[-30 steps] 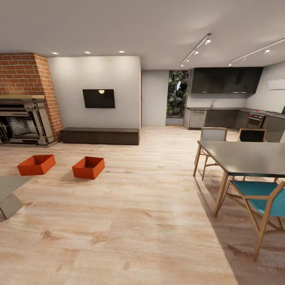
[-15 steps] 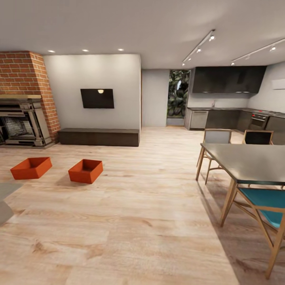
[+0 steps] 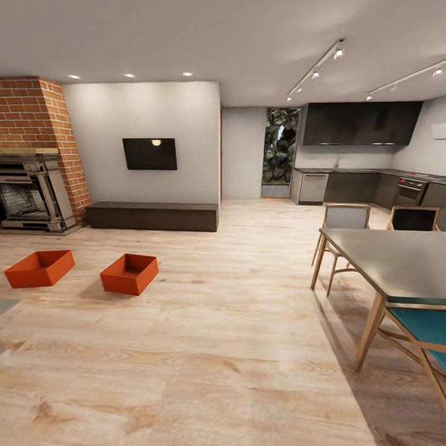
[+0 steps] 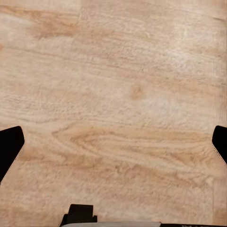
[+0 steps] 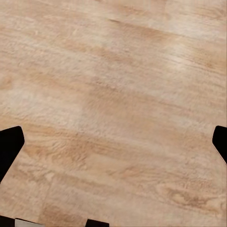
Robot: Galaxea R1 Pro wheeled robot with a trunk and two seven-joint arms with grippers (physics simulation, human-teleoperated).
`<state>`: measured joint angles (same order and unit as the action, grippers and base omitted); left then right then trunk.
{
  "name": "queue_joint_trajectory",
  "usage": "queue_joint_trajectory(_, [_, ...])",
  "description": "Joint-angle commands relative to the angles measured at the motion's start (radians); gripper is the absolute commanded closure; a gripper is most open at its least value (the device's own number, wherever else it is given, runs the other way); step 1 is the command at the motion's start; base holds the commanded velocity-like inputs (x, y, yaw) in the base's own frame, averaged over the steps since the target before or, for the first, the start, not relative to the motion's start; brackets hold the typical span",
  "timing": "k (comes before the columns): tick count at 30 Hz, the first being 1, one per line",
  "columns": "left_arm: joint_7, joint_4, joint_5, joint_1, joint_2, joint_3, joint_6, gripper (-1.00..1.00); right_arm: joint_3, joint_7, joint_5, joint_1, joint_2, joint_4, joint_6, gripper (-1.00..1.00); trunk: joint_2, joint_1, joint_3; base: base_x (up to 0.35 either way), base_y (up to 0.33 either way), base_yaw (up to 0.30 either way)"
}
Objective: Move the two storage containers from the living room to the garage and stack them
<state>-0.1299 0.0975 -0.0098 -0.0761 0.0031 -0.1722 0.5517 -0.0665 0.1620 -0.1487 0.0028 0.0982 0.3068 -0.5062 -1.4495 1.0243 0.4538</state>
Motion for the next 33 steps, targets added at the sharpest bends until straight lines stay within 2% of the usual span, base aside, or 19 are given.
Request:
queue_joint_trajectory(1, [-0.008, -0.001, -0.001, -0.001, 0.0, -0.008, 0.002, -1.0, -0.007, 0.004, -0.009, 0.0, -0.001, 0.002, -0.002, -1.0, 0.0, 0.001, 0.001, 0.326, 0.0, 0.0])
queue_joint_trajectory(33, [-0.008, -0.001, -0.001, -0.001, 0.0, -0.008, 0.002, -1.0, -0.008, 0.004, -0.009, 0.0, 0.0, 0.002, -0.002, -1.0, 0.0, 0.001, 0.001, 0.326, 0.0, 0.0])
